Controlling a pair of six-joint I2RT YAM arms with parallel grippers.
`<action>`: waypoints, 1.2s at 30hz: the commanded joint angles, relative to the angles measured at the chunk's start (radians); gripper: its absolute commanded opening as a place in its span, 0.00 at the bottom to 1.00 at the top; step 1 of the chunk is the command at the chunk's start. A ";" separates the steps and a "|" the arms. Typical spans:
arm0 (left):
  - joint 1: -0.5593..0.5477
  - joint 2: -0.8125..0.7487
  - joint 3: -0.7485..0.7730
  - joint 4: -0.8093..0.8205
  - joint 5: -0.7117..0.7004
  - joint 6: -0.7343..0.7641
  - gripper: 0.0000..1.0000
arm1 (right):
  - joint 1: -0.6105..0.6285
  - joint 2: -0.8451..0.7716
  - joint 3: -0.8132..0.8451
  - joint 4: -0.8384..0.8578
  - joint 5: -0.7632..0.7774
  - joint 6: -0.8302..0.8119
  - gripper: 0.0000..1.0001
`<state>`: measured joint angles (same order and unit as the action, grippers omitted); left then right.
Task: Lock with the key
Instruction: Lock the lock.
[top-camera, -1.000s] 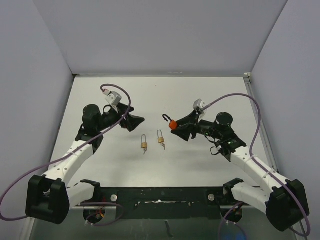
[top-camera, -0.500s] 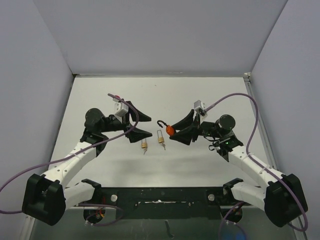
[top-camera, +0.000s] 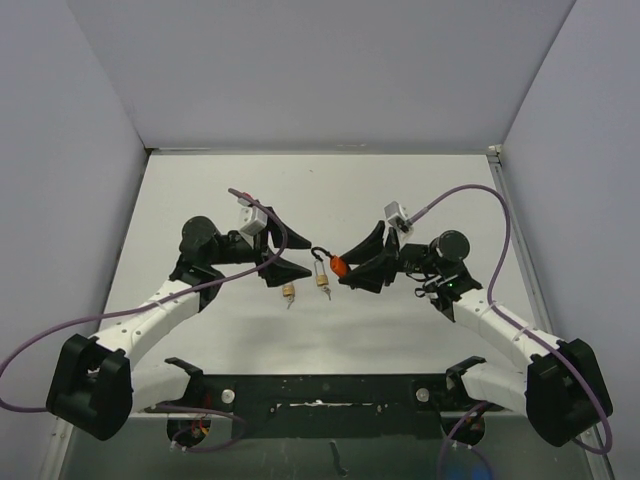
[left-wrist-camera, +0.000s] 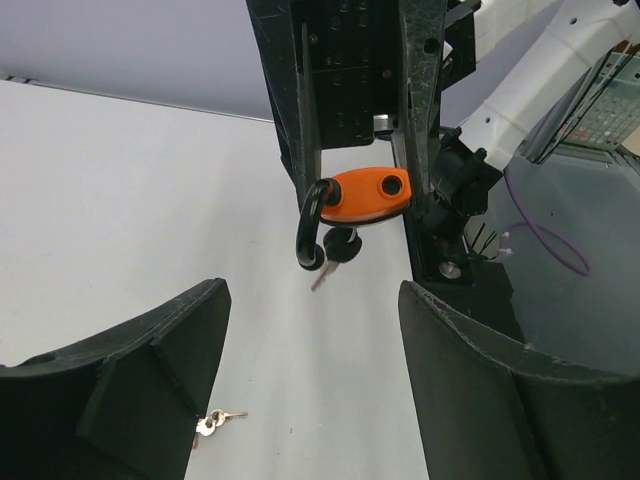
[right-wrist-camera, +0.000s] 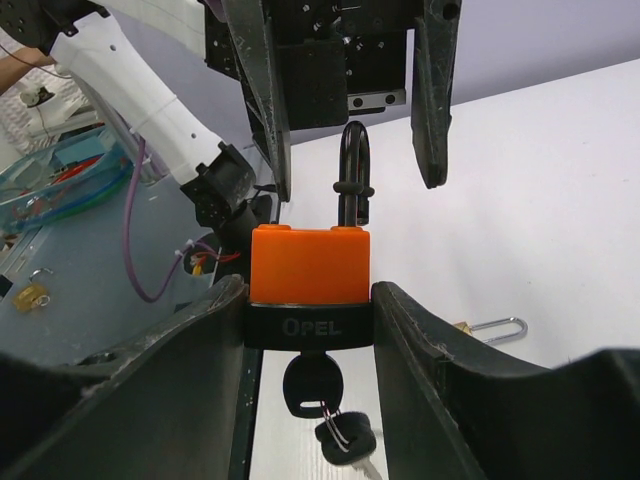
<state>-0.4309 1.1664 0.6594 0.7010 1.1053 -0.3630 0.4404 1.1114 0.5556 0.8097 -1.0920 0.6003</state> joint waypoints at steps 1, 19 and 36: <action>-0.026 0.014 0.055 0.073 -0.061 -0.013 0.64 | 0.026 -0.027 0.031 -0.001 0.003 -0.051 0.00; -0.071 -0.027 0.044 0.015 -0.071 0.034 0.51 | 0.078 -0.060 0.049 -0.147 0.095 -0.170 0.00; -0.081 -0.024 0.043 0.005 -0.080 0.058 0.38 | 0.086 -0.088 0.055 -0.179 0.106 -0.184 0.00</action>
<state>-0.5037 1.1500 0.6598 0.6506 1.0290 -0.3027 0.5171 1.0550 0.5564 0.5743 -1.0012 0.4252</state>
